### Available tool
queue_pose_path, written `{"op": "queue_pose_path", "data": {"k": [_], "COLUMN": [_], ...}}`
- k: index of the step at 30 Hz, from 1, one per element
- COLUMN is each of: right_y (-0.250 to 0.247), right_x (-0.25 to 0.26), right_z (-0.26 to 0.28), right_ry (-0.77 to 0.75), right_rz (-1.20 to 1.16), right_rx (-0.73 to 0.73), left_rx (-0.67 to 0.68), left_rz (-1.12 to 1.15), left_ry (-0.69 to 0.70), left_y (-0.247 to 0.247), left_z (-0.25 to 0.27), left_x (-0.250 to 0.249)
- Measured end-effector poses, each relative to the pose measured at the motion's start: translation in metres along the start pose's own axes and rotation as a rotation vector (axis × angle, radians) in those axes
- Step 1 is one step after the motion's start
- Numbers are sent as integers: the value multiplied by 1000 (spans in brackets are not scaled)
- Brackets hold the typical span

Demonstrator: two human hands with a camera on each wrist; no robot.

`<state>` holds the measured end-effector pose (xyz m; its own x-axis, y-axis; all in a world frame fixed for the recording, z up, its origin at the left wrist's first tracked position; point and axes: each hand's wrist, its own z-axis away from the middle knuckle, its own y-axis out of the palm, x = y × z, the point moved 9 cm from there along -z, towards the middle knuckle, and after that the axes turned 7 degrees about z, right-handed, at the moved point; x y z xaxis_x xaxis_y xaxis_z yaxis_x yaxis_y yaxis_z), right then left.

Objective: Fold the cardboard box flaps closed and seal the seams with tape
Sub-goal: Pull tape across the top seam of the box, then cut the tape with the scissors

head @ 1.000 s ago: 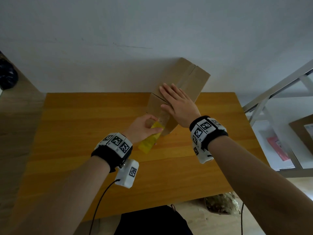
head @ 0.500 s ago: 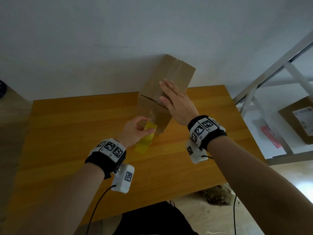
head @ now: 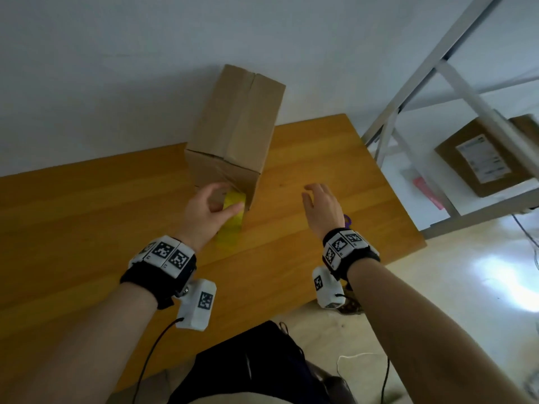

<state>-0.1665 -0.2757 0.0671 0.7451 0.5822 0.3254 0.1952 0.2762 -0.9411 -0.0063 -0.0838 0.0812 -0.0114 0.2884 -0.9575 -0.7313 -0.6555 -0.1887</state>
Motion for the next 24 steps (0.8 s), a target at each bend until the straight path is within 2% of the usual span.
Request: {"op": "queue_pose_path", "data": {"k": [5, 8, 18, 24], "right_y": [42, 62, 87, 79], "right_x": [-60, -88, -118, -119], "right_z": [14, 18, 11, 2], "right_ry": [253, 350, 426, 410], "right_rz": [104, 130, 209, 282], "right_rx": [139, 223, 312, 207], "left_rx": [3, -4, 47, 49], "left_rz": [-12, -8, 242, 286], "left_ry": [37, 68, -1, -27], "left_y": [18, 26, 50, 55], "left_z": [1, 3, 4, 3], "left_x": [2, 0, 9, 13]}}
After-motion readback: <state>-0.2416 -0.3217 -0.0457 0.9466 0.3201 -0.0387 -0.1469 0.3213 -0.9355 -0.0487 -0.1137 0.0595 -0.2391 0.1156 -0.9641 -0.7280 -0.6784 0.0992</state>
